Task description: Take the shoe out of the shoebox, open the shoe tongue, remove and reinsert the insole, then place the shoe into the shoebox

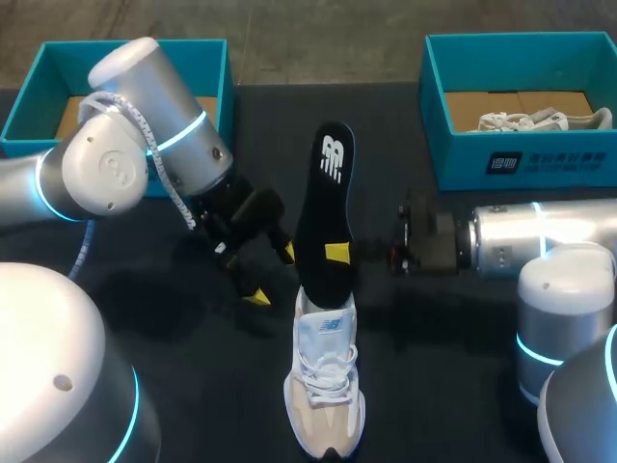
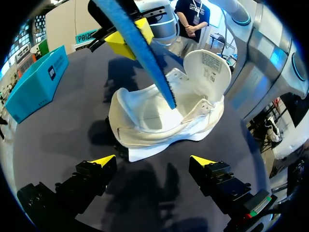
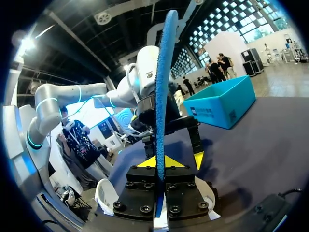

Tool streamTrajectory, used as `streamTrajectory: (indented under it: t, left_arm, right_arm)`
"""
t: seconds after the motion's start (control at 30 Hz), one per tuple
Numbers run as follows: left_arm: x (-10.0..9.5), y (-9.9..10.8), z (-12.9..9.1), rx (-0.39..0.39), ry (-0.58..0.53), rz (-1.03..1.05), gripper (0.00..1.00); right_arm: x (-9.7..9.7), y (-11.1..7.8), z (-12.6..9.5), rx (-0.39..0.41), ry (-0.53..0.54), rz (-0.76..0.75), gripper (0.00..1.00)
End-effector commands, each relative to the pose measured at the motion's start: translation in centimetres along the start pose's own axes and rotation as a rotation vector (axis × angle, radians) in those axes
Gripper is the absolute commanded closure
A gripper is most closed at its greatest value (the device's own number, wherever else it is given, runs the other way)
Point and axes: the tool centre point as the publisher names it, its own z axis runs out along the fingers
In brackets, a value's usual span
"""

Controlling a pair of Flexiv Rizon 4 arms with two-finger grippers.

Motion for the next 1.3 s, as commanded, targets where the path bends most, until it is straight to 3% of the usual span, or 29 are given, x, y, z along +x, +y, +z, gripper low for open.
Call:
streamTrajectory:
  t: [0.03, 0.23, 0.9, 1.3]
  left_arm:
    - [0.1, 0.0, 0.1, -0.002, -0.003, -0.001, 0.00]
    - [0.1, 0.0, 0.1, -0.002, -0.003, -0.001, 0.00]
    - [0.3, 0.5, 2.1, -0.040, 0.039, -0.073, 0.00]
    - [0.5, 0.7, 2.3, -0.047, 0.039, -0.065, 0.00]
  right_arm:
    - [0.5, -0.1, 0.1, -0.003, -0.014, 0.000, 1.00]
    - [0.5, -0.1, 0.1, -0.003, -0.014, 0.000, 1.00]
    - [1.8, 0.1, 1.7, -0.027, -0.214, -0.002, 1.00]
    - [0.3, -0.2, 1.3, -0.042, -0.228, 0.019, 1.00]
